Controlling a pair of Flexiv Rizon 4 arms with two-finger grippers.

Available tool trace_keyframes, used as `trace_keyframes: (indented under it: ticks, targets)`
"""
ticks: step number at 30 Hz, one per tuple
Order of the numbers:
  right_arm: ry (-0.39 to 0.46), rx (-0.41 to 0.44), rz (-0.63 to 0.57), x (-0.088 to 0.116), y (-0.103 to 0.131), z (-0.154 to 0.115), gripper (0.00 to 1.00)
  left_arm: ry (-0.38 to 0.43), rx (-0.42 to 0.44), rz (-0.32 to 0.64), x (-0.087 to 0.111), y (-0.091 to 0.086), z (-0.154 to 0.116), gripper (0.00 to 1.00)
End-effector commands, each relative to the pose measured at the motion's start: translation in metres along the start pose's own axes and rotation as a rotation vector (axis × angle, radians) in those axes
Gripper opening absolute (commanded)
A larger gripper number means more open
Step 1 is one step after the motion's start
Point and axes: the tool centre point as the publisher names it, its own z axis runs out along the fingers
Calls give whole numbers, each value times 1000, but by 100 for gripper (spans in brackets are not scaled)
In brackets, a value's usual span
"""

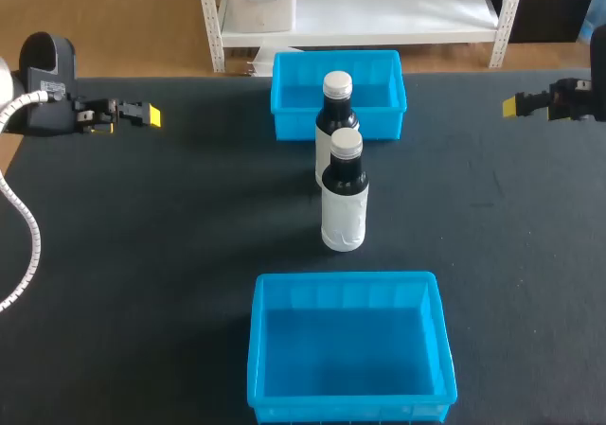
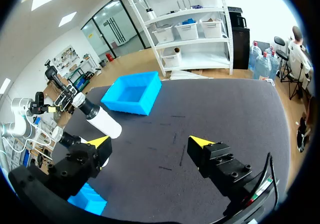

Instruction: Pick up the bottle, and place it in the far bin if it is heavy, or in the near bin if it is light.

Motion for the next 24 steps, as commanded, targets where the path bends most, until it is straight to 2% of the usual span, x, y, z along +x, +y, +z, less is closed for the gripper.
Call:
trace_keyframes:
  ticks: [1,14,16,18,19,22,24]
  targets:
    - [0,5,1,0,1,-2,100,0,0,0,0,0,0,100]
    - [0,5,1,0,1,-2,100,0,0,0,0,0,0,100]
    - [1,-25,-162,-2,4,0,100,0,0,0,0,0,0,100]
    - [29,-137,-321,-5,10,1,100,0,0,0,0,0,0,100]
    - [28,-156,-402,-7,14,-1,100,0,0,0,0,0,0,100]
    - [98,-289,-652,-5,23,-2,100,0,0,0,0,0,0,100]
    - [182,-435,-851,1,28,-5,100,0,0,0,0,0,0,100]
